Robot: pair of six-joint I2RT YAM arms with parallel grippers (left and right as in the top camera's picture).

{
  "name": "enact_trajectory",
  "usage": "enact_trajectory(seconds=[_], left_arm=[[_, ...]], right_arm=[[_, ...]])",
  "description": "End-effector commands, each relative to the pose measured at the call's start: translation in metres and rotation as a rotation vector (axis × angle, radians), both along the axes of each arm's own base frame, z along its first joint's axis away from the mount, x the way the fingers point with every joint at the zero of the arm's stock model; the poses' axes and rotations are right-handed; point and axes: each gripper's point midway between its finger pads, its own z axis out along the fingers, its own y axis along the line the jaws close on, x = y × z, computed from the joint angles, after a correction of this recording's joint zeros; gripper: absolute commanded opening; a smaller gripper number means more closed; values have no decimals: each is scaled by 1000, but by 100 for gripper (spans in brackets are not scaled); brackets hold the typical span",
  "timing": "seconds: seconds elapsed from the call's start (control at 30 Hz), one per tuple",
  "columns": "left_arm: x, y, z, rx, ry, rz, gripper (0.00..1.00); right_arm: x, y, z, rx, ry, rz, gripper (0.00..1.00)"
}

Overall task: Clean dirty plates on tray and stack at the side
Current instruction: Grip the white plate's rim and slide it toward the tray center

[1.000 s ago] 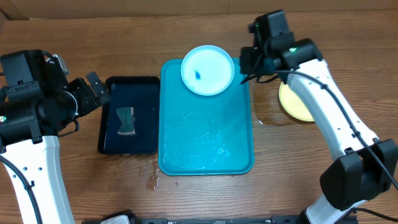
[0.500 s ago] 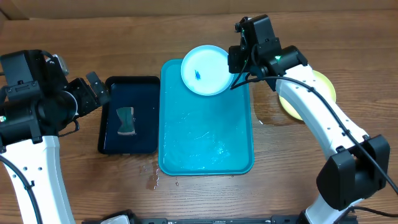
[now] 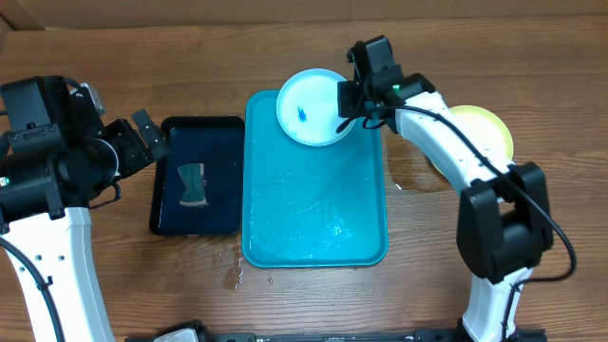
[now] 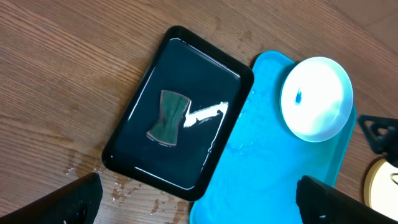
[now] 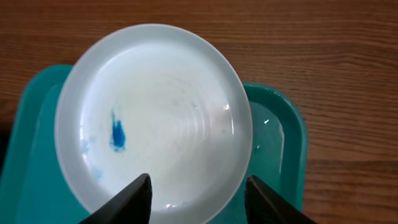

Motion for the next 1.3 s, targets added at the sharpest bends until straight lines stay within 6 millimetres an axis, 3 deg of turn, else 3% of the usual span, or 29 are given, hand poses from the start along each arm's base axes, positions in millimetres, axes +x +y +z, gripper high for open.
enact_trajectory(seconds=[0.0,0.23,0.4,0.6,0.8,0.93,1.17,1.27], left_arm=[[2,0,5,-5,-14,1,100],[2,0,5,-5,-14,1,100],[2,0,5,-5,-14,1,100],[2,0,5,-5,-14,1,100],[2,0,5,-5,-14,1,100],[2,0,5,-5,-14,1,100],[2,0,5,-5,-14,1,100],[2,0,5,-5,-14,1,100]], right_arm=[[5,-1,-24,-17,19,-6,51],[24,-9,-41,-73,-38,-56,51],[38,-13,-34,-90,-105,-86,52],[39,-12,-36,-88,-108,-85,45],[49,-9,-51,-81,-126,-88,44],[52,-16,-63,-86,-115,-100,40],[55,-26,-66,-88,-109,-118,39],[51,-28,-68,-95,-92,-118,29]])
